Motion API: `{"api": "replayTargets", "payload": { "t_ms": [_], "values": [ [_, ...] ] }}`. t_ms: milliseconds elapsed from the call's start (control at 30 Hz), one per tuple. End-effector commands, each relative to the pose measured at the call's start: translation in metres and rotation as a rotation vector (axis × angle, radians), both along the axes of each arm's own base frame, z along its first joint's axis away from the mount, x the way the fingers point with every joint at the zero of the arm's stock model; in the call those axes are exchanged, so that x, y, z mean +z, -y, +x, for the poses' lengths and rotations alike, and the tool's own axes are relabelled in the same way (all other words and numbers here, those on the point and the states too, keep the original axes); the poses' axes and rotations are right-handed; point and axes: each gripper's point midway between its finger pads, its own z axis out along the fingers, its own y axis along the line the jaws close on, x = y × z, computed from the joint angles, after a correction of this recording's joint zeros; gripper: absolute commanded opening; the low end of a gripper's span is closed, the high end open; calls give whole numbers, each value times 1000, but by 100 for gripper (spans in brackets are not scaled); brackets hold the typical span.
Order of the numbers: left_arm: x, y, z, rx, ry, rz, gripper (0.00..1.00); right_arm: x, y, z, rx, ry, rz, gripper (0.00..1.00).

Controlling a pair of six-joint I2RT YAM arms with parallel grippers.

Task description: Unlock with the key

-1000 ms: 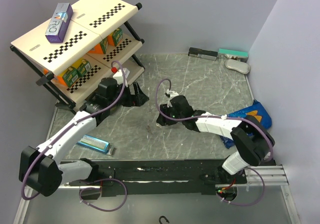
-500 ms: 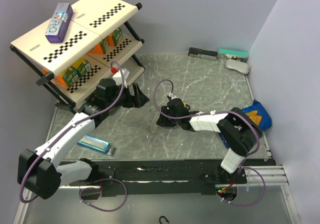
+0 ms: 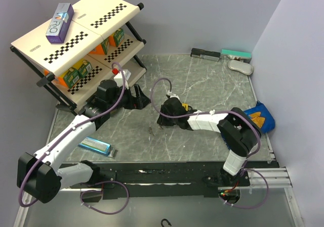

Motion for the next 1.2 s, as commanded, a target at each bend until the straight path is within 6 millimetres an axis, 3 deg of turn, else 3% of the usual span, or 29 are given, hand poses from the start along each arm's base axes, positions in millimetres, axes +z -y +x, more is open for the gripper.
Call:
{"api": "replayTargets", "payload": {
  "t_ms": [0,367,533,700,767,933,1033,1167],
  "values": [
    [15,3,-5,-23,42,-29,95,-5,1,7,-25,15,-87,36],
    [17,5,-7,-29,48,-32,95,-14,-2,0,-12,15,-194,33],
    [17,5,-7,-29,49,-32,95,-17,-2,-2,-13,9,-226,26],
    [15,4,-7,-24,46,-25,95,-14,-5,-1,-11,10,-220,8],
    [15,4,-6,-21,49,-22,95,-6,-7,-1,-7,18,-205,1],
    [21,2,-4,-21,74,-26,95,44,-21,-3,37,73,-51,0],
    [32,5,-9,-66,121,-57,96,81,-26,-7,82,116,50,0],
    [63,14,-28,-180,232,-143,96,123,-27,-14,155,139,183,0]
  ]
}}
